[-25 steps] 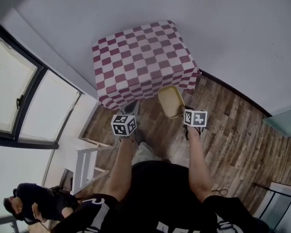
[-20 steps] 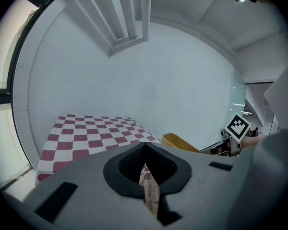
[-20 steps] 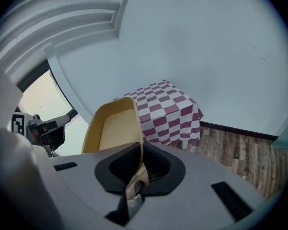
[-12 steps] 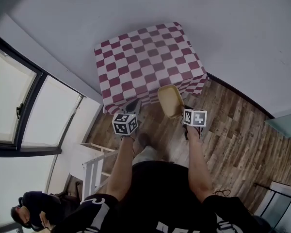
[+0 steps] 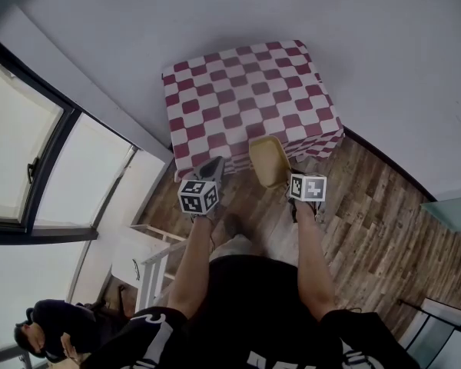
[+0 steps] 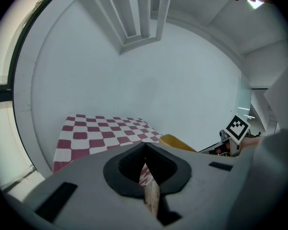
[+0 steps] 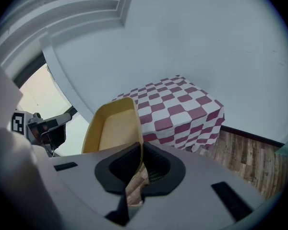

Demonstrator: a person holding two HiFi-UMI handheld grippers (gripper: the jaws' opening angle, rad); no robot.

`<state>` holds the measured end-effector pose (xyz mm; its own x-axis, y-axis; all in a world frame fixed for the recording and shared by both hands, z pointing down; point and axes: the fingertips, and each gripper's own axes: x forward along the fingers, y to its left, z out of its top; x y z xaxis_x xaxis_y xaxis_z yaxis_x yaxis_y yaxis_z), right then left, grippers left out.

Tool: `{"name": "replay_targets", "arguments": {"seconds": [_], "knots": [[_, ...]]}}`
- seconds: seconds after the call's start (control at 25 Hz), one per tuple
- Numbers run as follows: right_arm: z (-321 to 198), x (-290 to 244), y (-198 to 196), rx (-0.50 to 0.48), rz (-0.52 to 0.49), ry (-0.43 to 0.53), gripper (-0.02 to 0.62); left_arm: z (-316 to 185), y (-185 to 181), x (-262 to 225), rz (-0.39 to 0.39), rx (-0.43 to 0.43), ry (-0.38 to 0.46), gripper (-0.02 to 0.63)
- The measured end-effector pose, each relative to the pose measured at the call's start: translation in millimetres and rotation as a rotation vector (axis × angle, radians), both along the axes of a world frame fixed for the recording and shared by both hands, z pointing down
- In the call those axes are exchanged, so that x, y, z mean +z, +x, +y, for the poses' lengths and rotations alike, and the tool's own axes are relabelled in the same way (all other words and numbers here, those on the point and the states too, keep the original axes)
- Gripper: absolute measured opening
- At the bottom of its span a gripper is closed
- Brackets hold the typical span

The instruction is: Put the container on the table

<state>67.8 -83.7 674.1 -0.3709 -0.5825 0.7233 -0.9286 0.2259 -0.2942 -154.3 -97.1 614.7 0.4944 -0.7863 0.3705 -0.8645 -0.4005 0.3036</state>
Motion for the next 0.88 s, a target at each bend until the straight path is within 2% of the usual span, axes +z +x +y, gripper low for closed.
{"name": "replay_targets", "arguments": {"seconds": [0.56,0.88], "knots": [[-41,-6,-91,-0.075,0.000,0.022,0.034,-28,-90,-8,-0.001,-0.070,0.037,0.026],[-53,-10,-110,-0.085,0.002,0.035,0.034,-30,-108,-8,-0.001,-0.079,0.039,0.026]]}}
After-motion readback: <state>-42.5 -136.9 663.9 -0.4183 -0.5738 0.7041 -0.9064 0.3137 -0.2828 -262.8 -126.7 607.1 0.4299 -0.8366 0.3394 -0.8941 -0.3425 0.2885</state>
